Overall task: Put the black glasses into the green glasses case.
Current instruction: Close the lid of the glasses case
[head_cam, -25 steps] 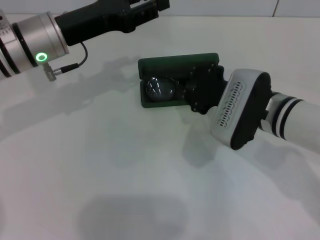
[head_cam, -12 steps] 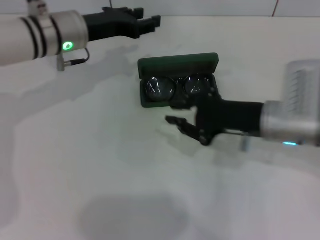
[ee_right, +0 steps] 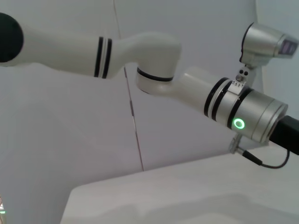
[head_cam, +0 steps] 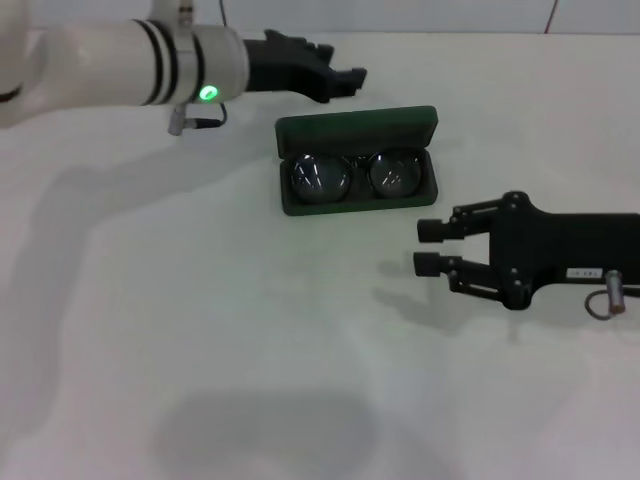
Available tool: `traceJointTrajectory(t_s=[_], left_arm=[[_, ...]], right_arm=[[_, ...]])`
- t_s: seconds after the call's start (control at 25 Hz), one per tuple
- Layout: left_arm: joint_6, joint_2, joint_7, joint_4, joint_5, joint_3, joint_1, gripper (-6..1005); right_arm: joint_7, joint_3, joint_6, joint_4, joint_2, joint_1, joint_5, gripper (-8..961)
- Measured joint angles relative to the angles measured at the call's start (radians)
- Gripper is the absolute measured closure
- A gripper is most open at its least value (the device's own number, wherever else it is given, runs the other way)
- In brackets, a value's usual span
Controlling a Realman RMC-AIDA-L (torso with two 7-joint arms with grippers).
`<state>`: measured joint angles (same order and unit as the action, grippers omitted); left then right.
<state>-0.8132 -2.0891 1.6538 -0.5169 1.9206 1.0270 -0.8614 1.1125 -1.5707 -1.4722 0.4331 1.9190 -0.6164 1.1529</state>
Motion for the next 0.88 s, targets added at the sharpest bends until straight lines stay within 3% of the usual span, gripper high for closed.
traceJointTrajectory(t_s=[0.28, 0.6, 0.88], left_arm=[[0.023, -0.002, 0.043, 0.005, 0.002, 0.08, -0.004, 440], [0.008, -0.003, 0.076, -0.005, -0.008, 0.182, 0.017, 440], [-0.002, -0.005, 0.043, -0.009, -0.026, 0.189, 0.058, 440]], right_arm=[[0.002, 0.004, 0.029, 0.007, 0.019, -0.003, 0.067, 651], [0.003, 0.006, 0.045, 0.001, 0.011, 0.004, 0.07, 621], [0.004, 0.007, 0.083, 0.003, 0.016, 0.004, 0.071, 615]])
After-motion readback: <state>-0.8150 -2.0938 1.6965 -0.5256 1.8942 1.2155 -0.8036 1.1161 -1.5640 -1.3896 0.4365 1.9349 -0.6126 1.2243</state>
